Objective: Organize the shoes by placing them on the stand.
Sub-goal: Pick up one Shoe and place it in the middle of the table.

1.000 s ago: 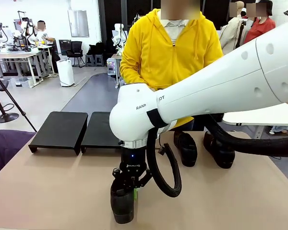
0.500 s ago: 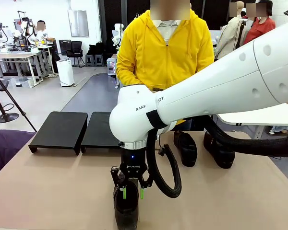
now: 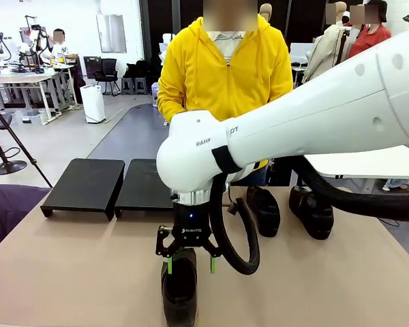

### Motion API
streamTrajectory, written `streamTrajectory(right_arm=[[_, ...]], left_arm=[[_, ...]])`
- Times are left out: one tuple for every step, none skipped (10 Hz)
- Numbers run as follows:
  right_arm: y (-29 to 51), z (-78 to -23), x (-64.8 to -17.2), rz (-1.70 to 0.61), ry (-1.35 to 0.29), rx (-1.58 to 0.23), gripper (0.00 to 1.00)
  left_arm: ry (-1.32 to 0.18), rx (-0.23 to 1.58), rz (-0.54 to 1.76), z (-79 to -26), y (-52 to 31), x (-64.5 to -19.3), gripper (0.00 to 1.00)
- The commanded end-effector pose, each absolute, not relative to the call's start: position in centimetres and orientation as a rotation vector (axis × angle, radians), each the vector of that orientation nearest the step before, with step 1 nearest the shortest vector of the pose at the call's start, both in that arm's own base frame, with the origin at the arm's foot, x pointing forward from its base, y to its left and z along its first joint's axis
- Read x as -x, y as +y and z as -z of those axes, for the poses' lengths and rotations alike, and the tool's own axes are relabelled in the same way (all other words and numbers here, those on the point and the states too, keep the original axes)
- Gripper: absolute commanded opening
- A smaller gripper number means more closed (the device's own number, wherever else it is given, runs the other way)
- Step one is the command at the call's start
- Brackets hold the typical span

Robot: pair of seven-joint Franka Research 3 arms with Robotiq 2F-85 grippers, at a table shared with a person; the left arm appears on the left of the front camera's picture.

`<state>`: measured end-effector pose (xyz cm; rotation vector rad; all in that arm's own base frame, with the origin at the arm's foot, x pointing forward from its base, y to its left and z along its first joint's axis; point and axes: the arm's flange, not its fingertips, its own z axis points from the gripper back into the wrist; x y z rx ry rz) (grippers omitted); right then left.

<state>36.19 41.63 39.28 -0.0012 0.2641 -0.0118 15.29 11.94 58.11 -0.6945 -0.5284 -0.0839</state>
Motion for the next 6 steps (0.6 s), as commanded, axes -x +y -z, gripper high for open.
streamTrajectory(right_arm=[[37.3,-44.0,-34.0,-0.026,0.244,-0.012,1.00],[34.6,-46.8,-32.6,-0.041,0.238,-0.020,1.00],[31.0,-49.5,-31.3,-0.110,0.263,-0.021,1.00],[26.7,-51.3,-31.0,-0.175,0.304,-0.050,1.00],[21.5,-52.3,-31.5,-0.258,0.337,-0.145,1.00],[16.3,-52.8,-32.1,-0.279,0.344,-0.270,1.00]], left_arm=[[-0.535,0.707,0.101,-58.1,11.9,-15.2,1.00],[-0.535,0.707,0.101,-58.1,11.9,-15.2,1.00],[-0.535,0.707,0.101,-58.1,11.9,-15.2,1.00],[-0.535,0.707,0.101,-58.1,11.9,-15.2,1.00],[-0.535,0.707,0.101,-58.1,11.9,-15.2,1.00],[-0.535,0.707,0.101,-58.1,11.9,-15.2,1.00]])
